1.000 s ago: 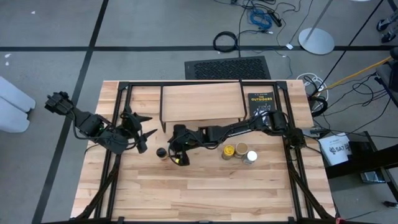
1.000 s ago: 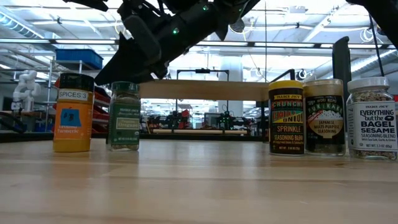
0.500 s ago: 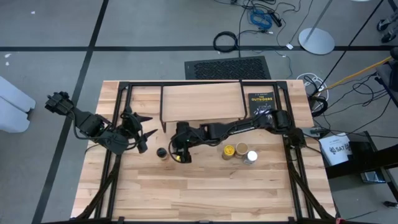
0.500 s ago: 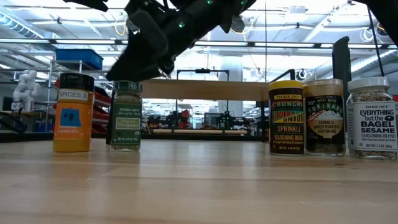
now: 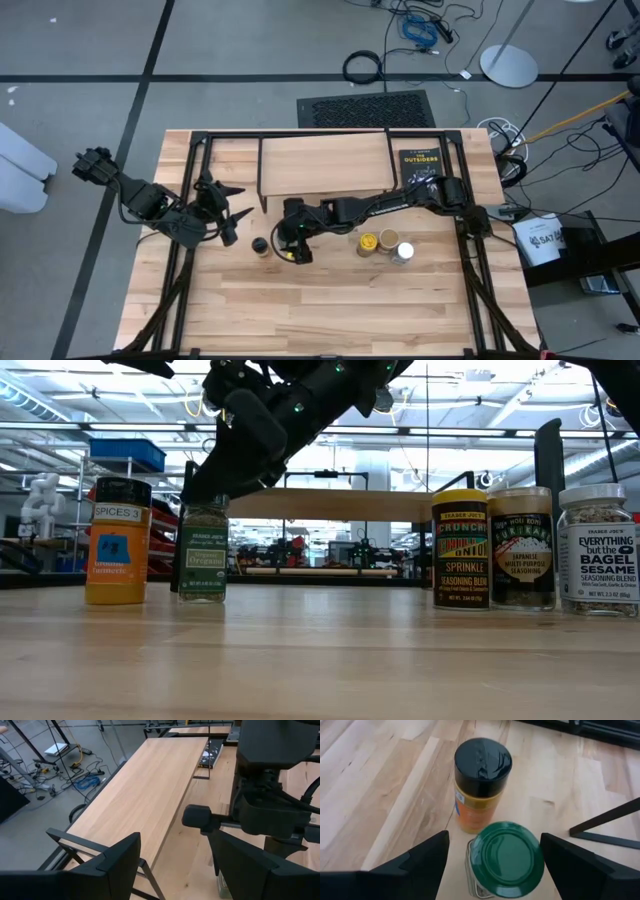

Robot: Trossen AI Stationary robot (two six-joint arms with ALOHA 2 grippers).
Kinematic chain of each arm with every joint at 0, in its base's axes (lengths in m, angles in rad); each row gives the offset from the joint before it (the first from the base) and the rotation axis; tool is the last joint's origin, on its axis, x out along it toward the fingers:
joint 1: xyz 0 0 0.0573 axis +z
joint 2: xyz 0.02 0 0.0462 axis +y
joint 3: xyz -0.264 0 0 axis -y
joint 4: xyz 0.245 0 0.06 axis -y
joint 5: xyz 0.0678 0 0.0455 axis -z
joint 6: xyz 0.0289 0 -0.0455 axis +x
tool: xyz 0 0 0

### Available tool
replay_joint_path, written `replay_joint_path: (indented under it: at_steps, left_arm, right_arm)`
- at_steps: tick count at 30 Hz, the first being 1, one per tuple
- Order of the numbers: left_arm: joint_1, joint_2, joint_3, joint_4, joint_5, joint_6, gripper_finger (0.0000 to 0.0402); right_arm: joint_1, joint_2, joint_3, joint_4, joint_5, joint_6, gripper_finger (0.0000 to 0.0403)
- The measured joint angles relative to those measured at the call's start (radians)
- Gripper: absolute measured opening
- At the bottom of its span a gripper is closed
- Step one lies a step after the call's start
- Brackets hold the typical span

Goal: Shelf spices
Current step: Put the green seasoning bottle on the shelf

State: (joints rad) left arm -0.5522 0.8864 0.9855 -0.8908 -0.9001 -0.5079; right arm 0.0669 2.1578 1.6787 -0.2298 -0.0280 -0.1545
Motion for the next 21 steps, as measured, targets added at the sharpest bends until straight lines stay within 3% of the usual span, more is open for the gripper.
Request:
replay_joint_path:
  at_steps: [9, 21]
  left_arm:
    - [0.0, 0.0, 0.0, 0.001, 0.0, 0.0, 0.0255]
    - [0.0, 0.0, 0.0, 0.0, 0.0, 0.0, 0.0255]
  right_arm:
    - [0.0, 0.016, 0.0, -0.002, -0.004, -0.03, 0.0269]
    - [0.0, 0.022, 0.0, -0.017, -0.004, -0.022, 0.0267]
